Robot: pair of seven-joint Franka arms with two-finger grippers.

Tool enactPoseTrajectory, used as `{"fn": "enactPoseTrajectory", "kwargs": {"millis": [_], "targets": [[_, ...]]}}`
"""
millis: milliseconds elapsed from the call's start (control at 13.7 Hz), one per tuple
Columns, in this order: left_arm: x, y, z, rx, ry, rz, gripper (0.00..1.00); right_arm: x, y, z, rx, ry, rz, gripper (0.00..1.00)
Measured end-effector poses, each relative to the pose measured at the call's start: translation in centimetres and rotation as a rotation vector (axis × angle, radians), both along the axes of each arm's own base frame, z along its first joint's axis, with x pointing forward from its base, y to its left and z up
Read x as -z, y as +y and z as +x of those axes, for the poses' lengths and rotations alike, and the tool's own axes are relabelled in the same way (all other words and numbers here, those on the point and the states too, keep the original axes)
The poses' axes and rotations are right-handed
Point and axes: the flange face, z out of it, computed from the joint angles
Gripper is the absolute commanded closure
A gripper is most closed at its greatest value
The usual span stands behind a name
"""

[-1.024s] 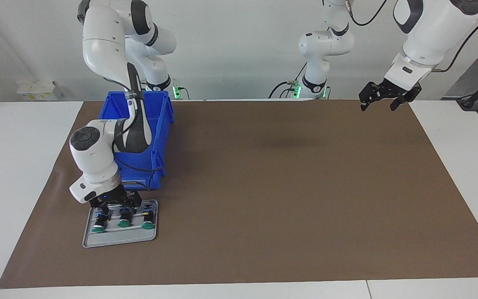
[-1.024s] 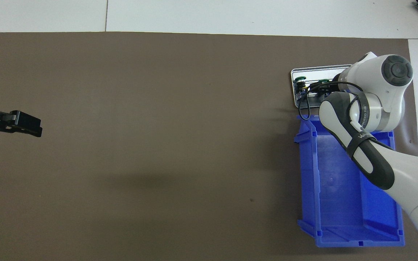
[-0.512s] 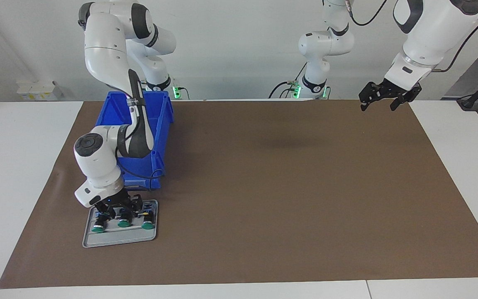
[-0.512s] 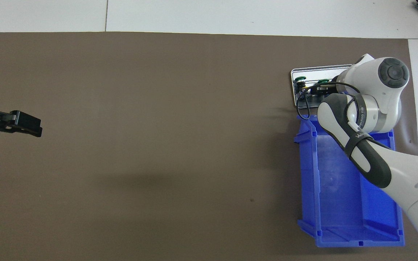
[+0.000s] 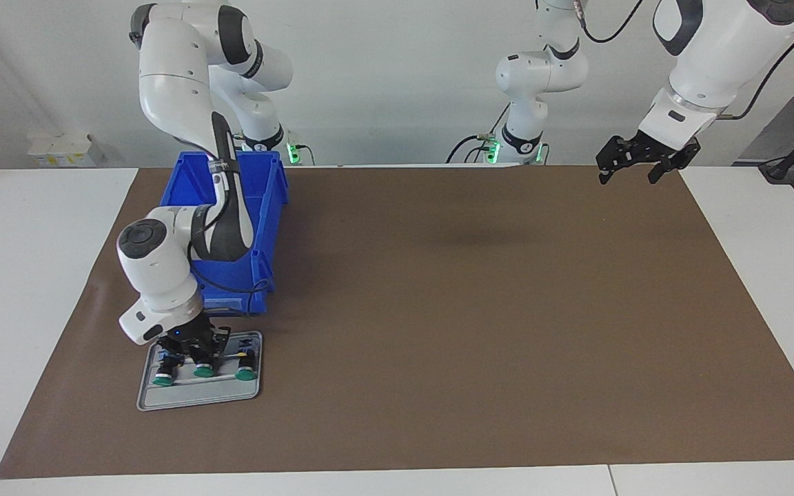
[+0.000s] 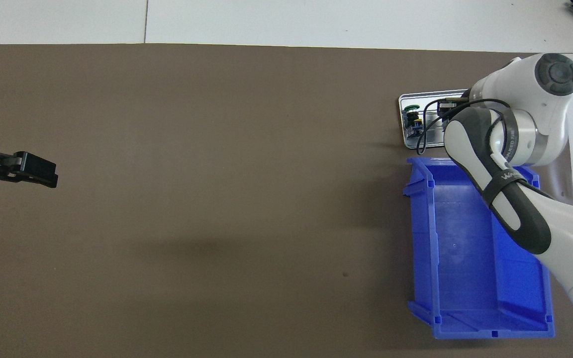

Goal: Place and press button with both arms
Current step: 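Lift the green button with the right gripper and carry it toward the mat center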

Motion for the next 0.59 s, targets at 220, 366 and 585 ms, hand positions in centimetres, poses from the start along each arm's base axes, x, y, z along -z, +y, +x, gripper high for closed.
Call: {"fn": "enactPoseTrajectory", "kwargs": {"millis": [220, 366, 585], "targets": [[0.0, 0.0, 0.0, 0.0, 0.0, 0.0, 0.0, -4.5, 0.6, 1.1, 0.177, -0.011, 0.037, 1.0], [0.0, 0.0, 0.0, 0.0, 0.0, 0.0, 0.0, -7.2, 2.1, 1.4, 0.383, -0.017, 0.09, 1.0], [0.0, 0.0, 0.0, 0.0, 0.0, 0.0, 0.0, -10.2, 8.8, 1.0, 0.667, -0.026, 0.168, 1.0]]}}
